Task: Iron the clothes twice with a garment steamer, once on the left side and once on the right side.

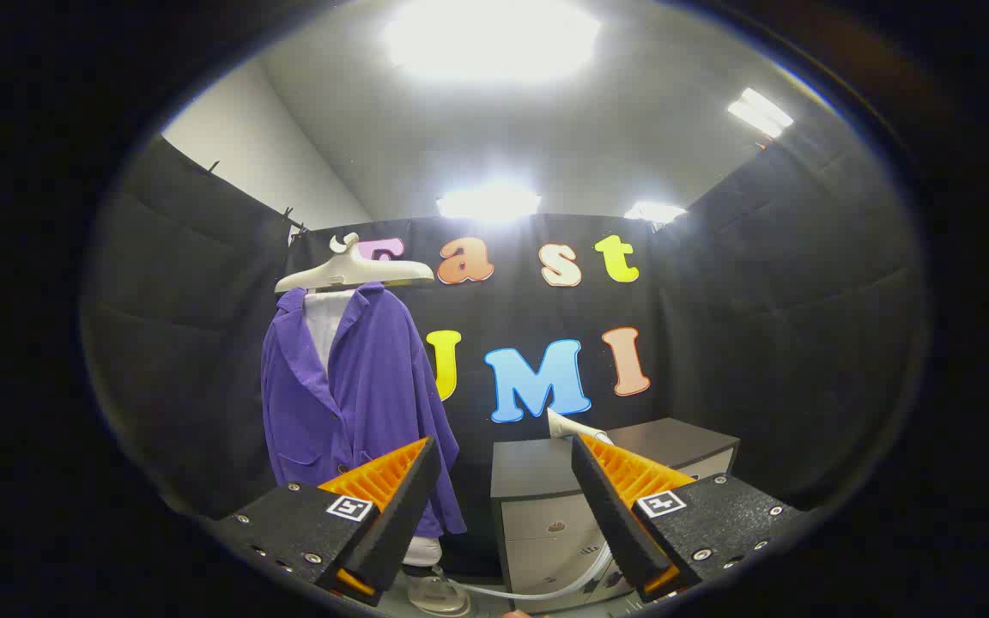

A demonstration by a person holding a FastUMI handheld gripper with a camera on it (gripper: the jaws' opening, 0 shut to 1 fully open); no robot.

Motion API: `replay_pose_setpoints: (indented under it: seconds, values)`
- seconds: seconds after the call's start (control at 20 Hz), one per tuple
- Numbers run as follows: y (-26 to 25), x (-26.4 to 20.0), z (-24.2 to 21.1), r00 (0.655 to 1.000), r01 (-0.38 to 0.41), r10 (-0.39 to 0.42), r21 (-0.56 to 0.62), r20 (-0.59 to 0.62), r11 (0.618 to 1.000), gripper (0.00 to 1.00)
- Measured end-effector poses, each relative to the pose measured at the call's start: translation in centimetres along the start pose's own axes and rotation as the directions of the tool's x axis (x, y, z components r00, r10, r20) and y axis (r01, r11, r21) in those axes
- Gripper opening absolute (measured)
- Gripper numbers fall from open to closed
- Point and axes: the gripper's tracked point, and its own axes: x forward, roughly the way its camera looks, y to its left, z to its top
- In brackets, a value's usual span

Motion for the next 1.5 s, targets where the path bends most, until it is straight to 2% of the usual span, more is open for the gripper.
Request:
replay_pose_setpoints:
  seconds: [1.05,1.5]
  values:
    - [-0.1,-0.7,-0.1,1.000,-0.005,0.005,0.001,-0.026,1.000,0.95]
    - [-5.1,3.1,-0.2,0.996,0.045,-0.046,-0.018,-0.077,0.999,0.95]
